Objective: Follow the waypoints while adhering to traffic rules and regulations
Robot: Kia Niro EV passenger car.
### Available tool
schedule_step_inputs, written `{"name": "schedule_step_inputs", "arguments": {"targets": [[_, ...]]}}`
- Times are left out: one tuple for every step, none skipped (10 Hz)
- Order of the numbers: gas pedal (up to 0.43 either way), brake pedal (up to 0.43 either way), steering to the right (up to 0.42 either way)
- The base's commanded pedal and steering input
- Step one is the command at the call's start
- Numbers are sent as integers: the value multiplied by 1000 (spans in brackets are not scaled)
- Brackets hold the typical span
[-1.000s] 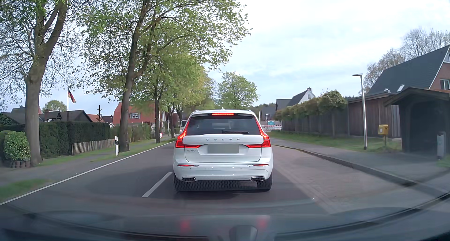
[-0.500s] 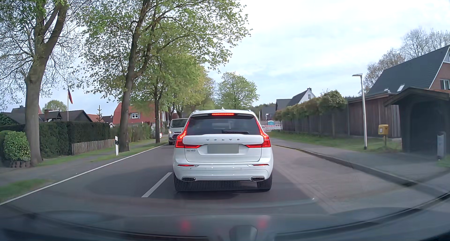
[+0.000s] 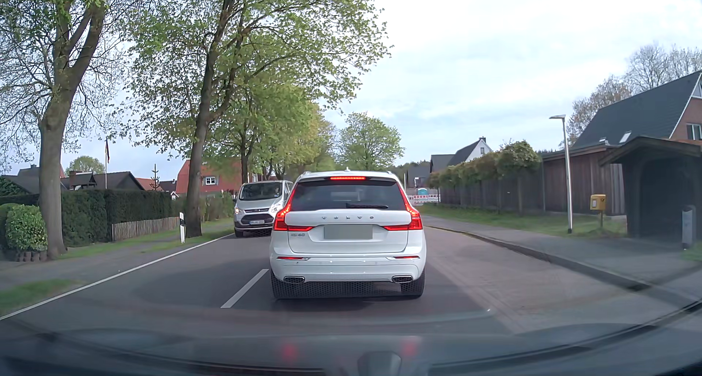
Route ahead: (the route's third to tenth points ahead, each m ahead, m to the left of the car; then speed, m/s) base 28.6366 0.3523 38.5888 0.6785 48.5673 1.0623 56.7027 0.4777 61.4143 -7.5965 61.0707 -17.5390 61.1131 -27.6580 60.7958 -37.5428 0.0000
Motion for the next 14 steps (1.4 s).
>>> {"name": "schedule_step_inputs", "arguments": {"targets": [[0,238,-1],[0,238,-1],[0,238,-1],[0,244,-1],[0,250,-1],[0,262,-1],[0,262,-1],[0,262,-1],[0,262,-1],[0,262,-1],[0,262,-1],[0,262,-1],[0,262,-1],[0,268,-1]]}}
